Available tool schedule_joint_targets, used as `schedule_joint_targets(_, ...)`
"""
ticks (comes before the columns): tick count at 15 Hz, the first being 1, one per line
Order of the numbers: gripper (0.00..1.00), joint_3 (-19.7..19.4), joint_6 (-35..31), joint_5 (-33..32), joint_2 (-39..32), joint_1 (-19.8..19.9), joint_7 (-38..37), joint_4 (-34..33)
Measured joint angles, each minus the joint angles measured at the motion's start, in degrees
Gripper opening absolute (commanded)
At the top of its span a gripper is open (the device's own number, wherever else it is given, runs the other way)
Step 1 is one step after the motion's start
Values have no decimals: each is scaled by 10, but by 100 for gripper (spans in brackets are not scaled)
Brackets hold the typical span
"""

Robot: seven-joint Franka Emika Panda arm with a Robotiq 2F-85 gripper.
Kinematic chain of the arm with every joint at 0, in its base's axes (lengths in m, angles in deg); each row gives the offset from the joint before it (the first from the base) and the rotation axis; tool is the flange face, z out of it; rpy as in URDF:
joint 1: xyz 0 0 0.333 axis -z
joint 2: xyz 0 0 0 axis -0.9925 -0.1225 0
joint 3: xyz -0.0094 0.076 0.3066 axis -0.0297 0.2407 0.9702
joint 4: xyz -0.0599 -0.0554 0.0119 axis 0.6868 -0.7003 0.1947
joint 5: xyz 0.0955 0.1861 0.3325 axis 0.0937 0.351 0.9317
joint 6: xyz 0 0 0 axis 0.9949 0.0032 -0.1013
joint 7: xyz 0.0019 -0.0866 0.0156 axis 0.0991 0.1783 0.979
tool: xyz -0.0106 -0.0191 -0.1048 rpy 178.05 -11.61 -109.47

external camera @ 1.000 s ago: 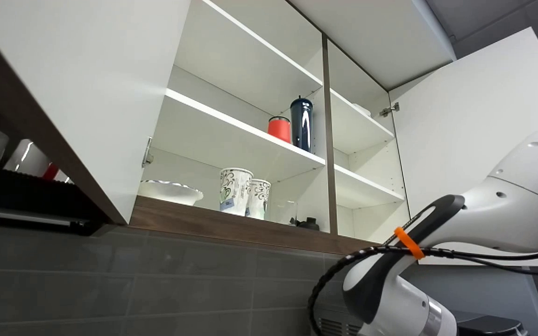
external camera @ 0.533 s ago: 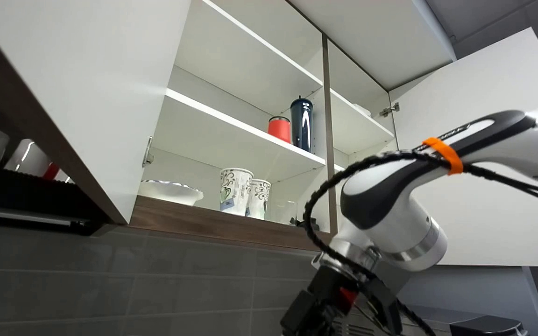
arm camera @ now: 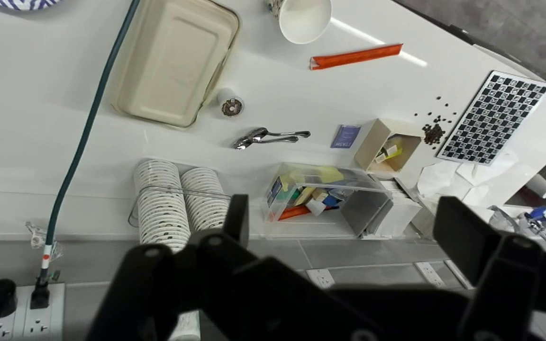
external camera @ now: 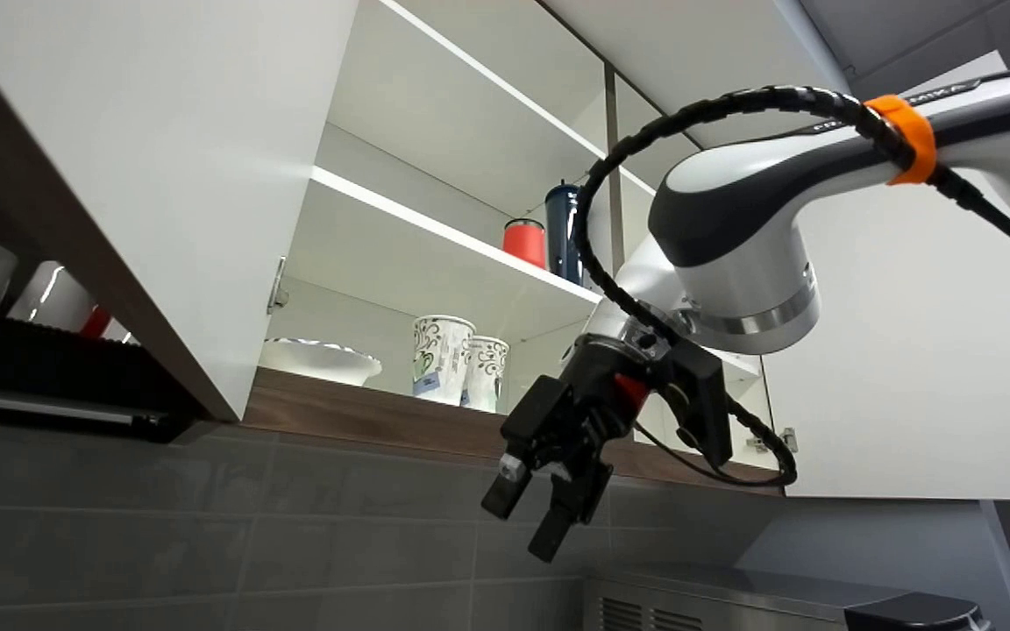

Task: Individually move the paper bowls to the counter

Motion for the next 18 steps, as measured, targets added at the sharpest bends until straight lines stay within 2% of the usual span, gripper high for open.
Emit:
schedule_joint_targets(6,100,-1,-2,-3,-4,0,-10,-2)
schedule_joint_targets(11,100,22,-79,-3,-11,-3,-149,-38)
schedule_joint_targets(14,100,45,-86,-16,-24,-3,-239,-93)
schedule_joint_targets(18,100,64,-86,-64,-53,3,-375,-166)
